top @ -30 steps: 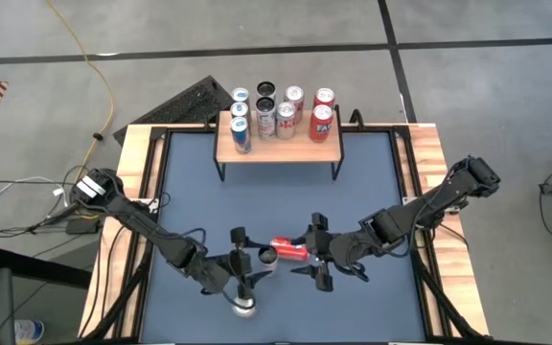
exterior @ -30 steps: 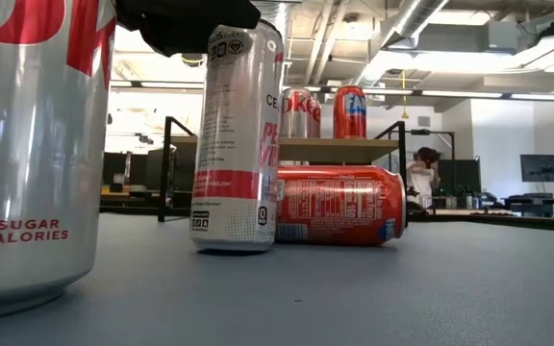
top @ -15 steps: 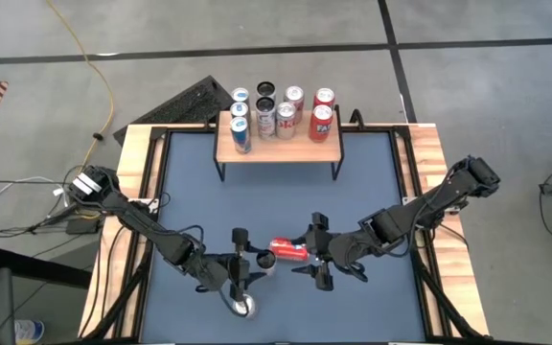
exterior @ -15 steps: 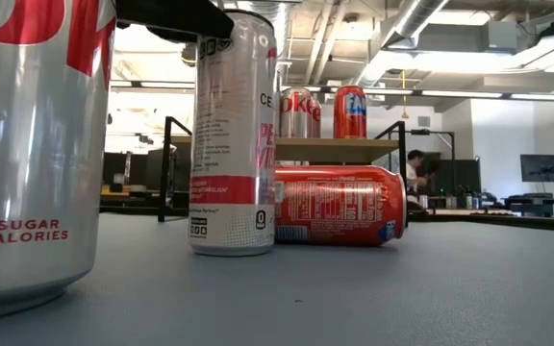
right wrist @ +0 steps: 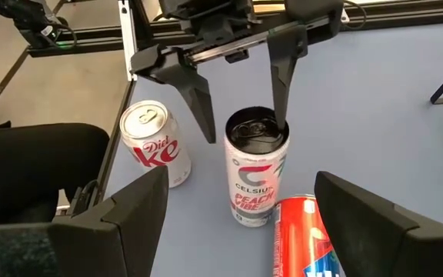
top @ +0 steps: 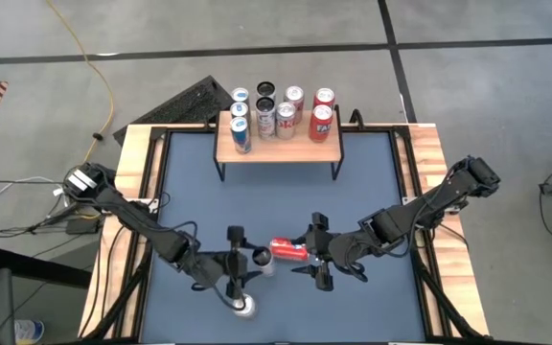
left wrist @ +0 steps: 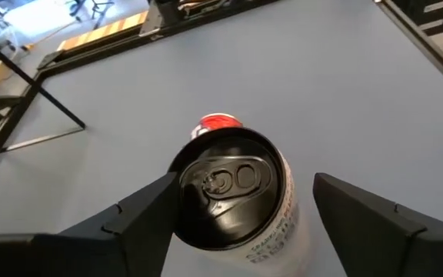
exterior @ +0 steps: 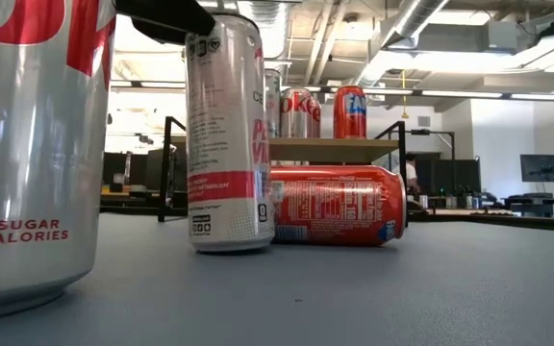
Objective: Place canned beverage on shelf
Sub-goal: Put the pink soda can on the shelf aligned with the other pink soda can
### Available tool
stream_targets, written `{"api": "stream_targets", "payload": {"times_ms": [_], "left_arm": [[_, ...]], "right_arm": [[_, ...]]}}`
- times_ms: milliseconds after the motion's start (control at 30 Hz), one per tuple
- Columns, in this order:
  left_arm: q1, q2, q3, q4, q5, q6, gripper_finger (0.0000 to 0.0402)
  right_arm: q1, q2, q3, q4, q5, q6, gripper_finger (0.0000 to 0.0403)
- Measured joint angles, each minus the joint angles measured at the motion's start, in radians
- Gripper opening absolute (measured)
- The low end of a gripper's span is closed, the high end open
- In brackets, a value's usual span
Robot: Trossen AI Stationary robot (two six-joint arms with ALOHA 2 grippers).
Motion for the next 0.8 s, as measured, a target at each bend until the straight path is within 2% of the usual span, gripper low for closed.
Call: {"api": "stream_targets", "payload": {"times_ms": [200, 467, 633, 800], "left_arm": [[-0.008, -0.005, 0.000, 0.002, -0.009, 0.001, 0.0309], [-0.012, -0.006, 0.000, 0.004, -0.073, 0.010, 0.0312], [0.016, 0.005, 0.000, 0.008, 0.045, -0.062, 0.0312], [0.028, 0.025, 0.000, 0.052, 0.037, -0.071, 0.0312]], "right_arm": [[0.000, 0.000, 0.000, 0.000, 0.000, 0.000, 0.0317], [0.000, 0.000, 0.000, 0.000, 0.000, 0.000, 0.0317], [0.001, 0.005, 0.000, 0.001, 0.001, 0.010, 0.0317], [0.003, 0.019, 0.001, -0.002, 0.002, 0.021, 0.0317]]}}
